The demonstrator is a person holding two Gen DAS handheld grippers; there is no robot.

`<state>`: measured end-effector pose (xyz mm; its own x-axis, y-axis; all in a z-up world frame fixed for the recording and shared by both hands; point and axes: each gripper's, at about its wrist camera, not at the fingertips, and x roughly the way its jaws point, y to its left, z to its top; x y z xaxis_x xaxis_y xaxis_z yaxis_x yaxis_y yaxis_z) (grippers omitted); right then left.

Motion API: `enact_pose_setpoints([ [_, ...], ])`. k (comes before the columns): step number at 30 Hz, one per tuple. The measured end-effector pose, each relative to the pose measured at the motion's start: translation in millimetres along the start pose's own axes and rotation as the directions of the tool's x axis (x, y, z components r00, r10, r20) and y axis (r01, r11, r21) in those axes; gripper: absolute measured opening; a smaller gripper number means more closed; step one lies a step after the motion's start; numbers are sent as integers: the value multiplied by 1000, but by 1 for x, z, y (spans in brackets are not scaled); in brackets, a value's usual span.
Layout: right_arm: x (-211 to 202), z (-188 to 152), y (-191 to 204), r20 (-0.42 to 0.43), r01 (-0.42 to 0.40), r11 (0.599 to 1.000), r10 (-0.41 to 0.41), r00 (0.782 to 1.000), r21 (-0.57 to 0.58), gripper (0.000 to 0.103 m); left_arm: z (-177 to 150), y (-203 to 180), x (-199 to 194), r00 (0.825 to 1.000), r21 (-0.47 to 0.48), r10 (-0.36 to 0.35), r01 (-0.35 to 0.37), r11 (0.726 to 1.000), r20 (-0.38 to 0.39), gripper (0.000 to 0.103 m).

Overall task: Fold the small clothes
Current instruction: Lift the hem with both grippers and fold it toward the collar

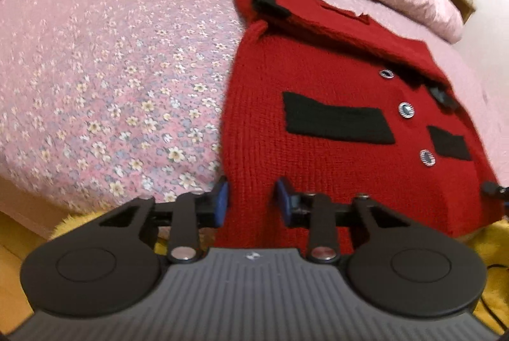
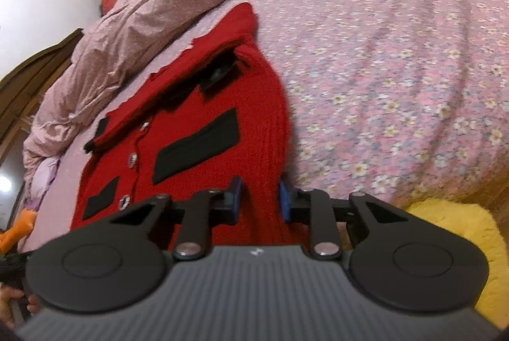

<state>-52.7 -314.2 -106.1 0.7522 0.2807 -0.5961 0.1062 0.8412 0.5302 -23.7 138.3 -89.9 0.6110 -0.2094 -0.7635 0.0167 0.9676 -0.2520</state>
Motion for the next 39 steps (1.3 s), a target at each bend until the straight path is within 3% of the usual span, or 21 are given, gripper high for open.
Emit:
enact_pose_setpoints([
  [2,3,-1,5,-20,-25,1000,25,999,-8,26,-2,-3,3,1000,4,-1,1,1000,5,37],
  [5,13,-4,12,-52,2,999,-4,999,-34,27,-3,-4,4,1000,2,-6,6,1000,14,37],
  [12,15,-3,9,-52,-7,1000,7,999,-6,26,-5,2,5,999,-20,-28,29,999,33,38],
  [15,11,-2,10,-47,-7,1000,6,999,-17,24,-6,7,1,998,-77,-46,49,996,46,17],
  [18,1,6,11,-6,-34,999,34,999,-28,19,-2,18,-5,991,-163,-122,130,978,58,14],
  [21,-9,18,11,40,-106,994,106,993,-4,19,6,19,-16,985,-168,-148,161,972,89,13],
  [30,-8,54,11,86,-274,958,266,960,88,18,43,16,-39,953,-207,-235,273,939,194,12],
  [35,-1,81,22,119,-307,949,298,947,65,18,78,7,-47,948,-228,-193,252,940,251,12],
  [39,8,105,30,148,-336,940,324,934,64,18,112,0,-59,926,-204,-182,258,944,331,10],
])
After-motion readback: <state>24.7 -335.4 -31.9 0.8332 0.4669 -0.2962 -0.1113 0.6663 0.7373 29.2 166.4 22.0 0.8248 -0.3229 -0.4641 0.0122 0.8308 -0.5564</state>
